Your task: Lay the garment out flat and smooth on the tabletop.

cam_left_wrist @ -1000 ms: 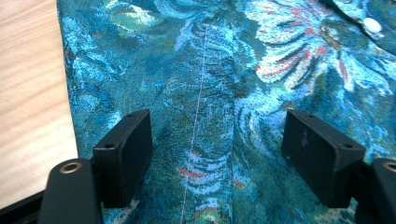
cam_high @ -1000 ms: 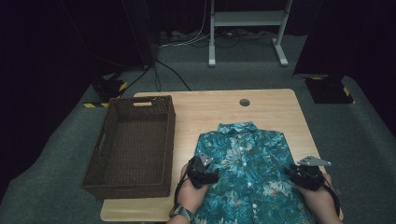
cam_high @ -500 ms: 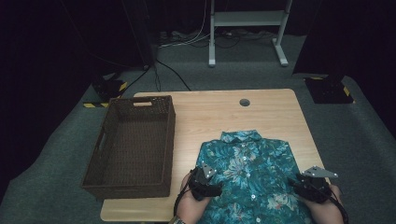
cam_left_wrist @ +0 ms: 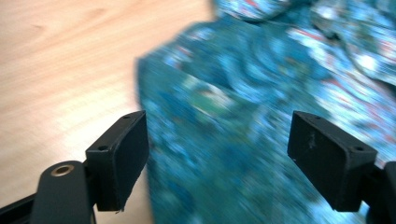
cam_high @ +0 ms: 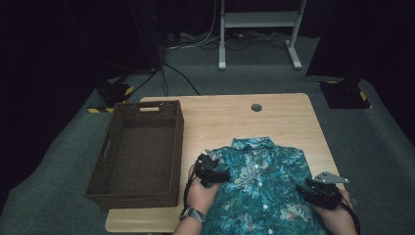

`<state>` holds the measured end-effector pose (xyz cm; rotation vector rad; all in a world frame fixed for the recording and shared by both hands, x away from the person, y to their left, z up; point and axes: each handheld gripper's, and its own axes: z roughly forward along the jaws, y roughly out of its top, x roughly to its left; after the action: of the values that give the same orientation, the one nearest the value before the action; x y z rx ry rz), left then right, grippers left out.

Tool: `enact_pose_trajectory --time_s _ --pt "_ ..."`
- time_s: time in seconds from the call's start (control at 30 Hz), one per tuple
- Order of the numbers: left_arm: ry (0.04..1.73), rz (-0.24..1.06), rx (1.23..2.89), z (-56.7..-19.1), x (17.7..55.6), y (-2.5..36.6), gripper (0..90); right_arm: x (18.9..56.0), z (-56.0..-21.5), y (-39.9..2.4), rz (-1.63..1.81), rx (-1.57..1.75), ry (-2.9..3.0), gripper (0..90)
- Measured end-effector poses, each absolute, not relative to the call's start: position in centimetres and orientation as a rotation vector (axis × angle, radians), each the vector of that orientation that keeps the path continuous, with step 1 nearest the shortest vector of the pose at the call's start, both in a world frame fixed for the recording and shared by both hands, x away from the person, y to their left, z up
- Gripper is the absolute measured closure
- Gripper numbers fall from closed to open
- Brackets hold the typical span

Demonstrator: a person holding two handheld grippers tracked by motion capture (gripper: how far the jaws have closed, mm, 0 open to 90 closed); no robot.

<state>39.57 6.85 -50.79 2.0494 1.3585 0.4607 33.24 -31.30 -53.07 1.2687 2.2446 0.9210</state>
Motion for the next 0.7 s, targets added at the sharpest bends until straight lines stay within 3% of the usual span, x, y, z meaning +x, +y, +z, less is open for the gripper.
enact_pose_trajectory --time_s 0.3,0.5,0.7 --pt "1.465 0.462 2.003 -51.5 43.0 8.1 35.4 33.3 -53.2 -31.5 0.945 1.257 2.242 52.3" --pt "1.506 0.472 1.980 -52.5 43.3 8.0 42.7 33.4 -53.2 -31.5 0.944 1.249 2.245 52.1" --pt "1.477 0.457 1.977 -52.5 43.3 8.7 59.7 33.3 -53.2 -31.5 0.945 1.254 2.239 52.0"
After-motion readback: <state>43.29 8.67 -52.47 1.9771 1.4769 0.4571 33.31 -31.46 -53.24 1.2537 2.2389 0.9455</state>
